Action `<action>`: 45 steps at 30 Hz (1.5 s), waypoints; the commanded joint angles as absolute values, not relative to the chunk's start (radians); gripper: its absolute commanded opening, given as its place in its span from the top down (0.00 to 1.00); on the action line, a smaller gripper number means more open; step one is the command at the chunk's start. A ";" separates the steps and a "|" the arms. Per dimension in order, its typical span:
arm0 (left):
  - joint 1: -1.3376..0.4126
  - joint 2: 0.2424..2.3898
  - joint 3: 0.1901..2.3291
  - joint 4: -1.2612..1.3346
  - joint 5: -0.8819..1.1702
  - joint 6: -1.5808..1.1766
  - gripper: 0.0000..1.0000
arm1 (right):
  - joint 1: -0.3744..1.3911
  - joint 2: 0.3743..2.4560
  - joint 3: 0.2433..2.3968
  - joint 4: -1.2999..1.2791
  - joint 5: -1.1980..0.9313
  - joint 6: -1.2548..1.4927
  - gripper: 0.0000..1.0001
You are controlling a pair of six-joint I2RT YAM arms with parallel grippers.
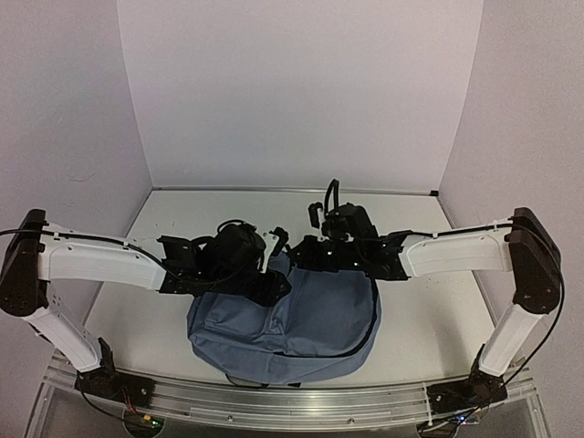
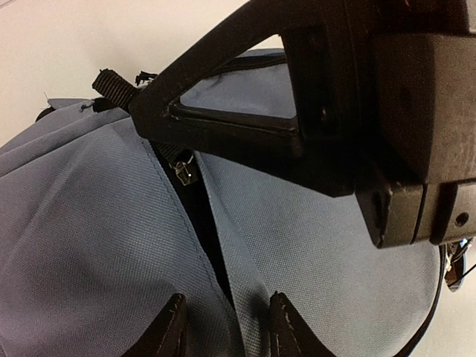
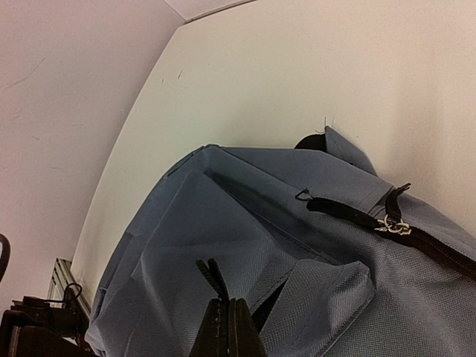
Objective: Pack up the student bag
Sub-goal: Zip the student bag at the center of the board.
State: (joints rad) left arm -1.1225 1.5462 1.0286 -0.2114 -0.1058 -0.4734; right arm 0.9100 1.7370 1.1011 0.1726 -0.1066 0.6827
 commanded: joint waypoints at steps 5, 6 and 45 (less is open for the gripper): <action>-1.118 1.578 1.097 -0.156 -0.072 -0.469 0.85 | 0.906 1.720 1.090 0.230 -0.091 0.689 1.00; -1.118 1.580 1.099 -0.157 -0.068 -0.469 0.88 | 0.906 1.721 1.090 0.230 -0.089 0.690 1.00; -1.142 1.548 0.905 -0.114 0.176 -0.567 1.00 | 0.818 1.924 1.304 0.160 0.000 0.654 1.00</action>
